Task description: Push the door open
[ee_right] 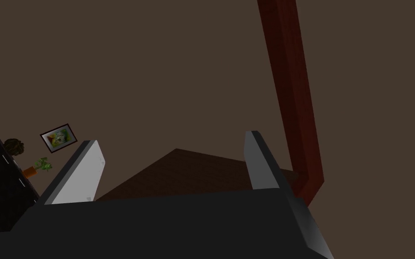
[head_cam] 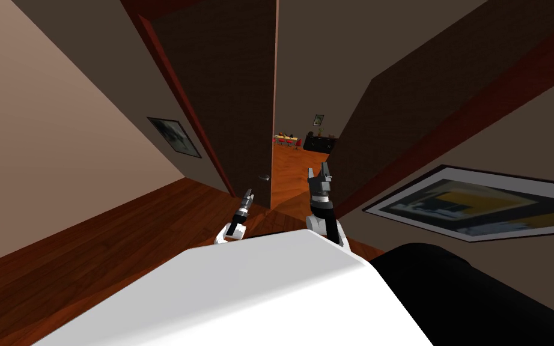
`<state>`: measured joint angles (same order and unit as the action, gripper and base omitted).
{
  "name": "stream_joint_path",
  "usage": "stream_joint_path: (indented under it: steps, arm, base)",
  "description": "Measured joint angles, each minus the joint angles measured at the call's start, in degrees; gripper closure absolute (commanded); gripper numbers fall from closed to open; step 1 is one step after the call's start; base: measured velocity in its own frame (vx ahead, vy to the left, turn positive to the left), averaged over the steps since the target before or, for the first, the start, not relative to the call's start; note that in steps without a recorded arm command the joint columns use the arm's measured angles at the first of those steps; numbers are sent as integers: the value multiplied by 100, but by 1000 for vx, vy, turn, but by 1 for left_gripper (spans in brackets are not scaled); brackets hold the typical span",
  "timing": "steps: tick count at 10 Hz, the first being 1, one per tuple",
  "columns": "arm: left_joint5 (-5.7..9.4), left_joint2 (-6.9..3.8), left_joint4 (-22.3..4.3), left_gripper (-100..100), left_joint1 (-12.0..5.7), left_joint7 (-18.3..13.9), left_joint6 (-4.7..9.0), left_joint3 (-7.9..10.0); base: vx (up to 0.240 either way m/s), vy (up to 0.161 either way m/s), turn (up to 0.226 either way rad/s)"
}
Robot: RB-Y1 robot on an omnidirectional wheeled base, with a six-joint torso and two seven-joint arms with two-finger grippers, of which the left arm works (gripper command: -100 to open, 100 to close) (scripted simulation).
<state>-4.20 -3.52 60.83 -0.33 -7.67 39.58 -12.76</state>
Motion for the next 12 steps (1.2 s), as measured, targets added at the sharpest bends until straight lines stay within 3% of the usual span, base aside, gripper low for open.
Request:
stream_joint_path:
  steps: [1, 7, 12]
  arm:
    - [-14, 9, -210, -100, -67, -4, 78, -19]
    - [-111, 99, -921, -100, -341, -5, 203, -154]
    - [-183, 203, -1651, -100, -600, 11, 417, -249]
  base:
    - [92, 26, -23]
    - [75, 28, -14]
    - [100, 34, -17]
